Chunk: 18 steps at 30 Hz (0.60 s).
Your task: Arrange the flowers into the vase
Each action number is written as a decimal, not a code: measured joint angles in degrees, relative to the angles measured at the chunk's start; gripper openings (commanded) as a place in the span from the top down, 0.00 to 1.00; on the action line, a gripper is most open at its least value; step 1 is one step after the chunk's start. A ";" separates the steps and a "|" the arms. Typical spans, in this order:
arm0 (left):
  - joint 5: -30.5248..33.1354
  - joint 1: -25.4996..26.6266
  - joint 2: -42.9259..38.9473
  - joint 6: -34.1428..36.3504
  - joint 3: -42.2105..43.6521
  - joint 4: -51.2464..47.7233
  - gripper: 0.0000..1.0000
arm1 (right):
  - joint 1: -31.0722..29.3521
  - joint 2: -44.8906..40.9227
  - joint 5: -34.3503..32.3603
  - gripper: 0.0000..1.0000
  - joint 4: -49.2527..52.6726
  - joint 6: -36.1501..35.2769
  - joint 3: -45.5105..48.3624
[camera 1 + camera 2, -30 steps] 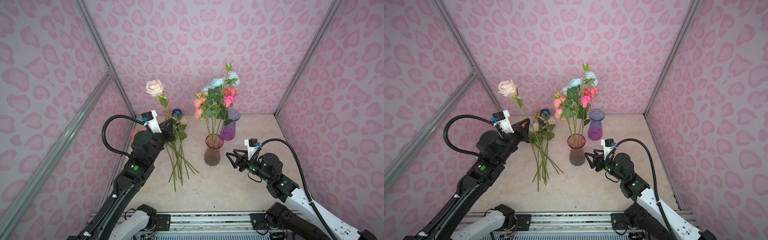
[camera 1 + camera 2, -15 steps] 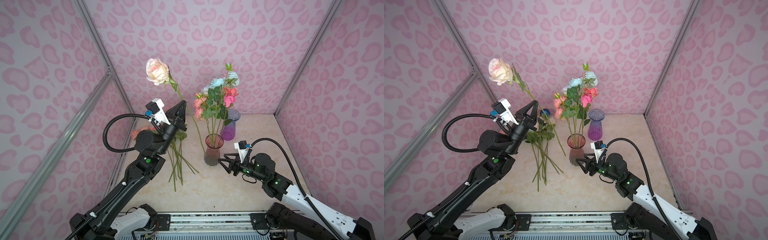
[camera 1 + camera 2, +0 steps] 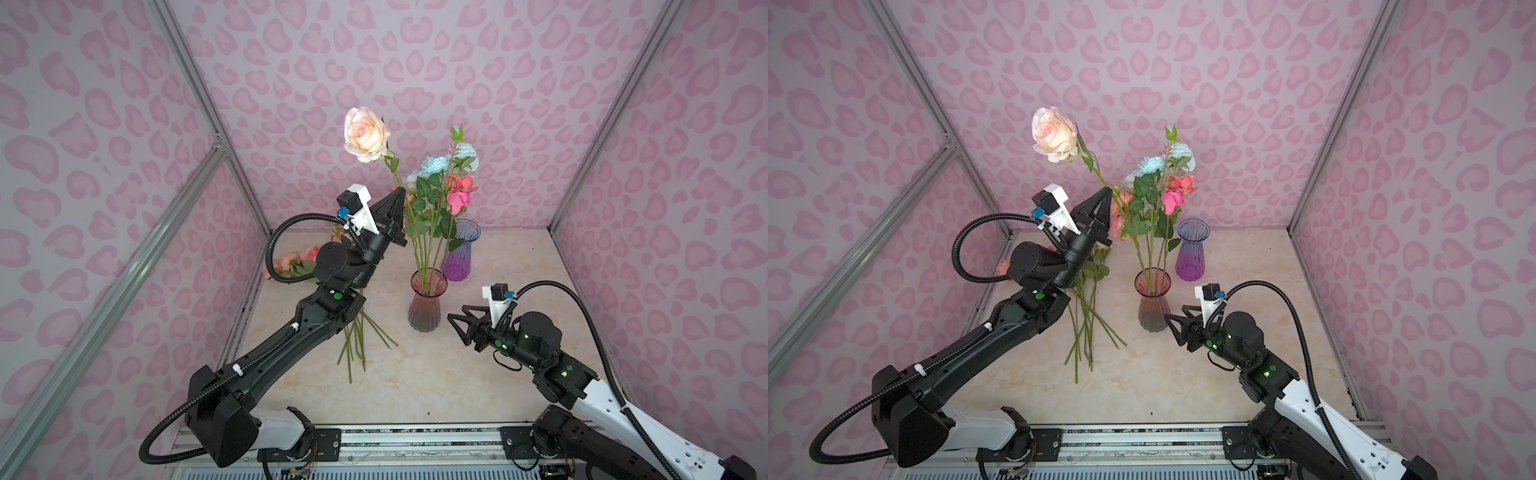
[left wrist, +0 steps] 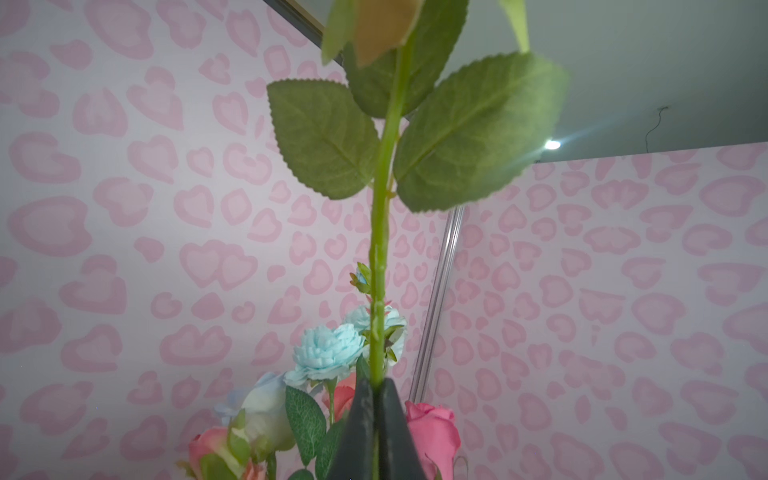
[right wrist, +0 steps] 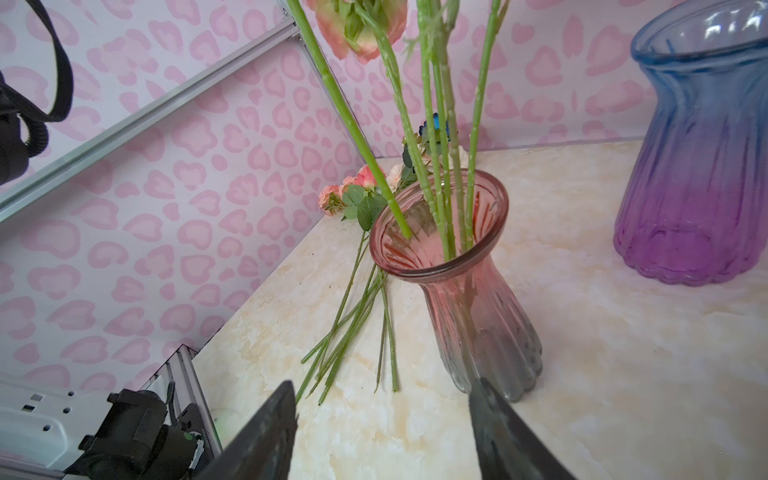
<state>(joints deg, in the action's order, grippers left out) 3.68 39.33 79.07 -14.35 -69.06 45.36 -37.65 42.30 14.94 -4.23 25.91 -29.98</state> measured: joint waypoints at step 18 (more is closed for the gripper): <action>3.28 4.81 0.50 1.92 11.10 -3.61 0.65 | 1.31 0.57 -0.35 0.33 0.70 0.04 0.87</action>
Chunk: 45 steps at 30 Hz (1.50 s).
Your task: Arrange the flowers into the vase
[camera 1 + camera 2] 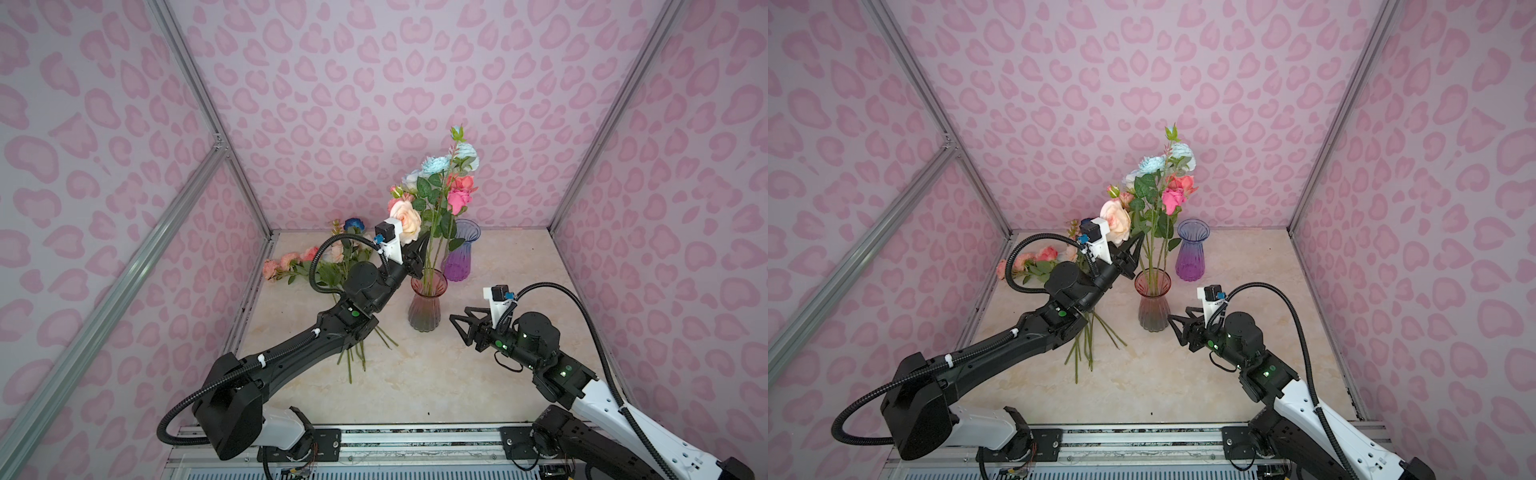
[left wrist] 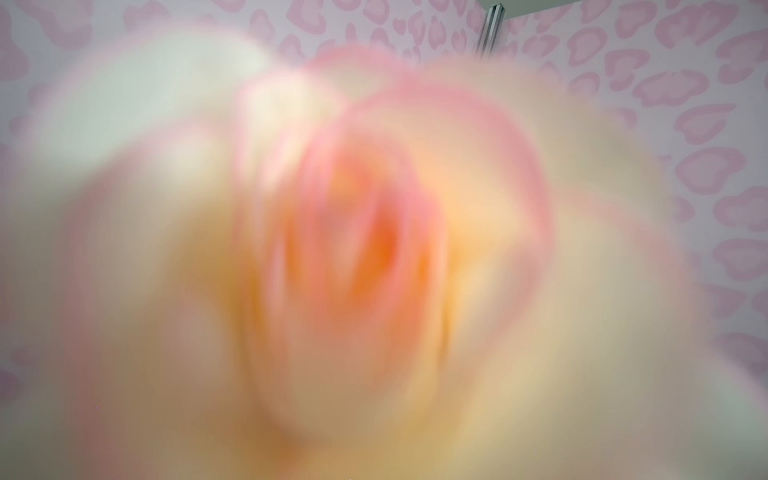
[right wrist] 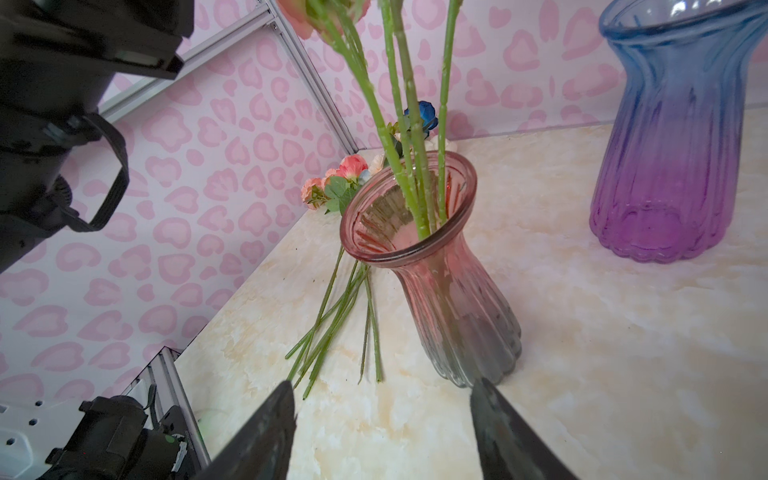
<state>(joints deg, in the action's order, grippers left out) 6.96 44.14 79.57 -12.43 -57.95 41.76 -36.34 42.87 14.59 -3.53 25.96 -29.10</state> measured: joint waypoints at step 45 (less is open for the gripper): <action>15.06 -25.09 5.62 -20.68 4.59 -50.86 0.63 | -0.68 4.00 -1.07 0.33 -1.36 0.63 0.61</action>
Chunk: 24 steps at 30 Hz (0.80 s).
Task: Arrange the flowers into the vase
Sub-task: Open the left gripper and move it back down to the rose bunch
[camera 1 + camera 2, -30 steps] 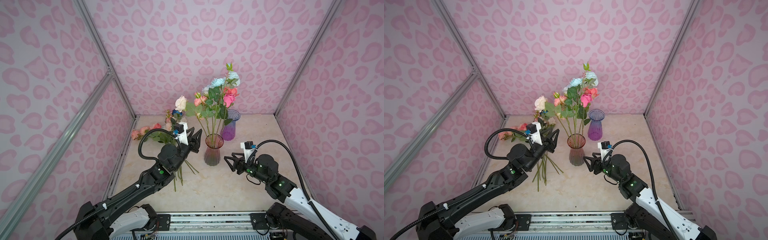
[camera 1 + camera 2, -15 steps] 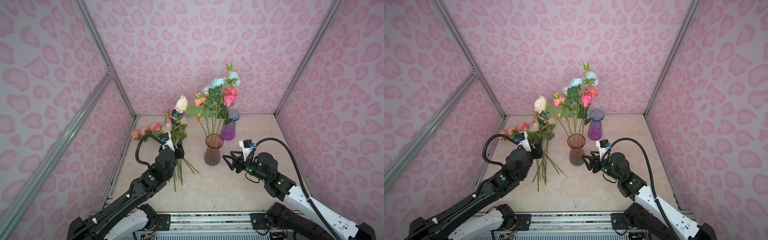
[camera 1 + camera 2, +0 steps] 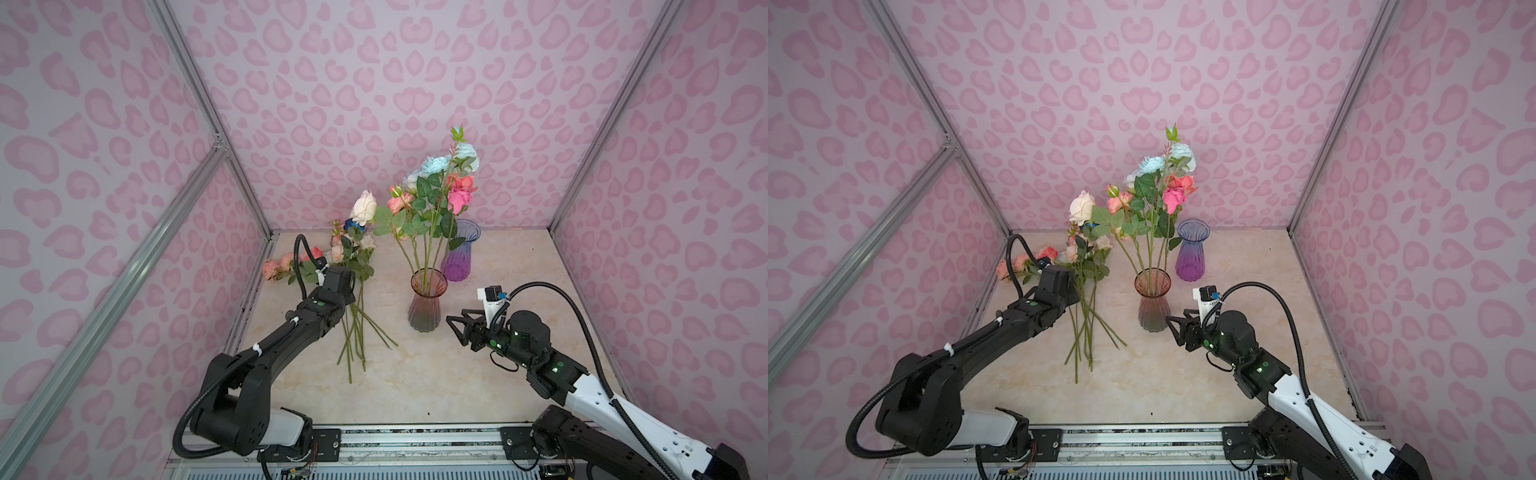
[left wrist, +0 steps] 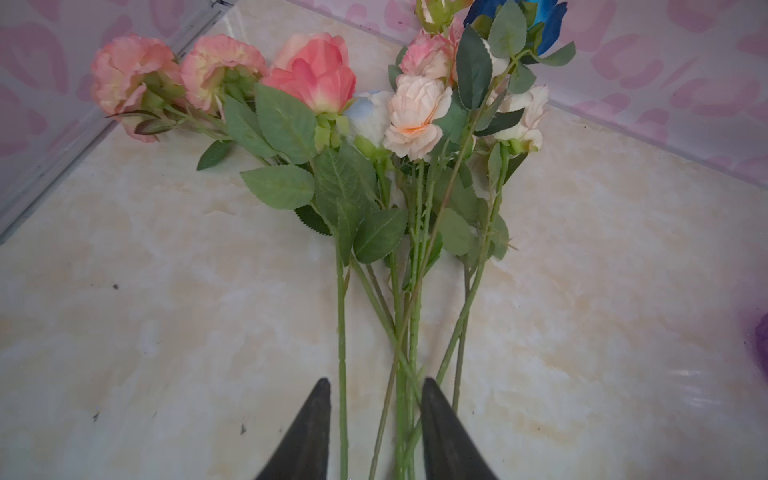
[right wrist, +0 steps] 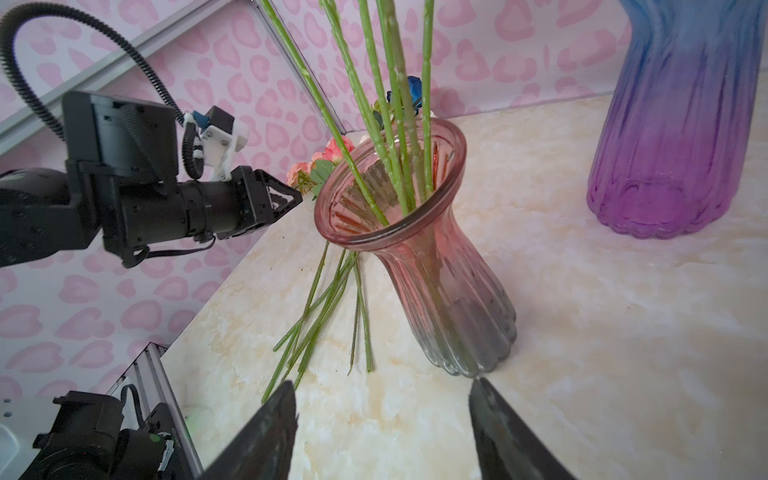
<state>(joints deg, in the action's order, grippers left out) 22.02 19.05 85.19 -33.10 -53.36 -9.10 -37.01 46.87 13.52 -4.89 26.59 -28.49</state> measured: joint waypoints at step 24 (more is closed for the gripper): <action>-5.07 -2.54 25.11 9.25 -22.01 -8.44 0.97 | 3.45 0.66 0.07 0.32 0.02 -1.97 0.81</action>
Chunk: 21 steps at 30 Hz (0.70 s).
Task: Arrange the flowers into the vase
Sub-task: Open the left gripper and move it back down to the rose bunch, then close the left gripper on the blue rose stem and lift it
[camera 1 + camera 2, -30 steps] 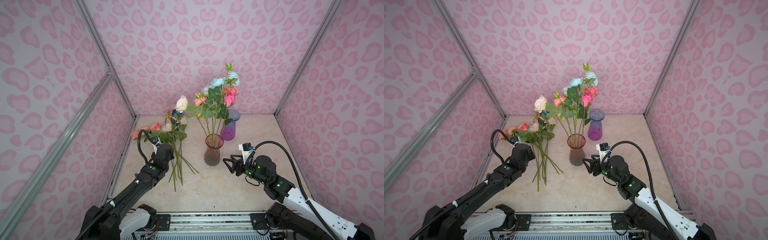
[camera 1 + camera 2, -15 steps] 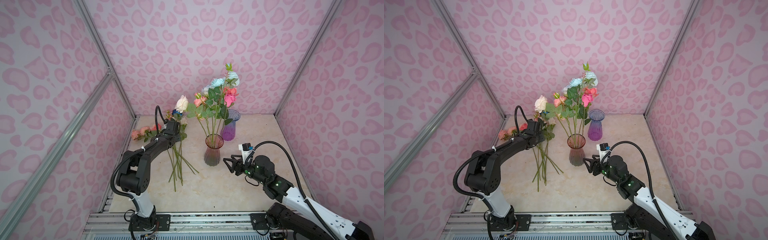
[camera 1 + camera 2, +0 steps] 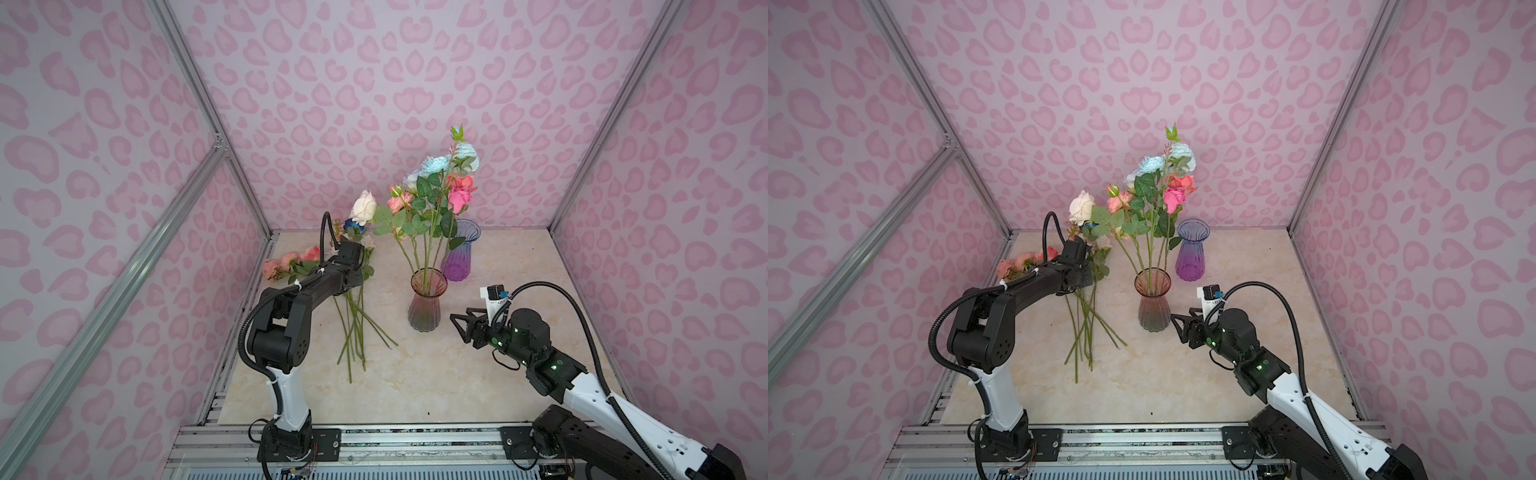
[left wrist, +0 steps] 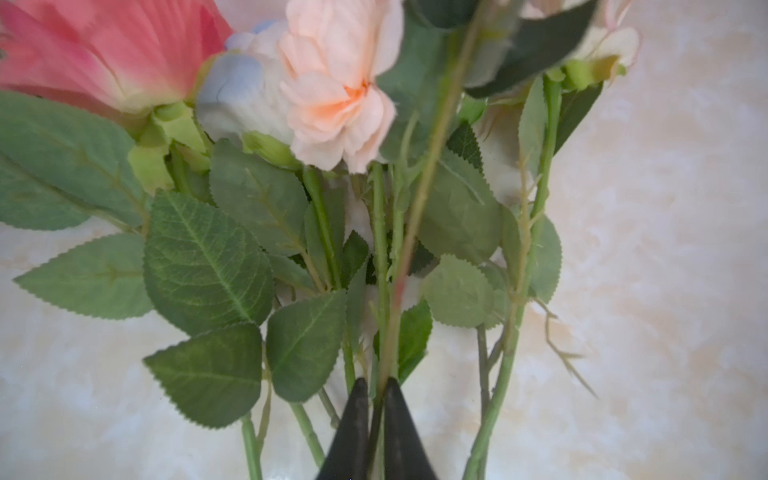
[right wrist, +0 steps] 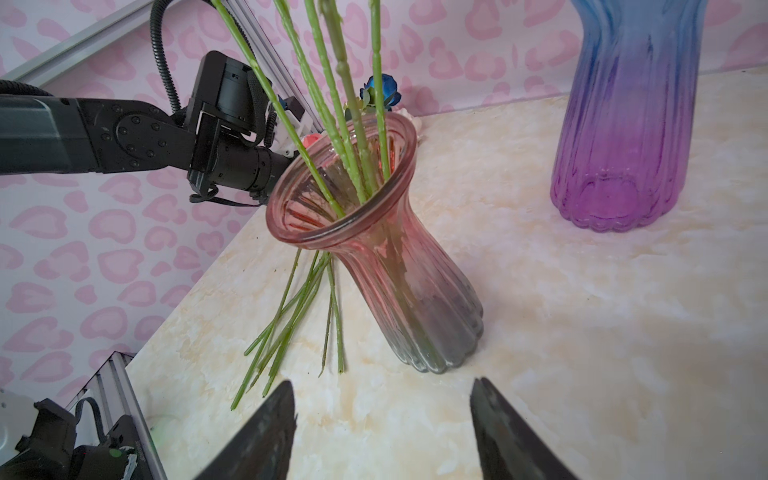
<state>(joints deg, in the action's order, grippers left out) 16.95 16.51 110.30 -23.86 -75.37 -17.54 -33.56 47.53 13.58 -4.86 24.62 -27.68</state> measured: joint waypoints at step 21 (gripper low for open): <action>2.80 5.46 -22.18 1.27 5.42 -1.16 0.97 | 0.72 0.00 2.51 0.32 -2.03 1.66 -1.51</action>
<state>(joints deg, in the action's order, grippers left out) 19.75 21.98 88.12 -22.59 -69.95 -18.70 -32.84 47.53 16.10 -6.90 26.28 -29.19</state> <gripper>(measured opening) 0.060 0.678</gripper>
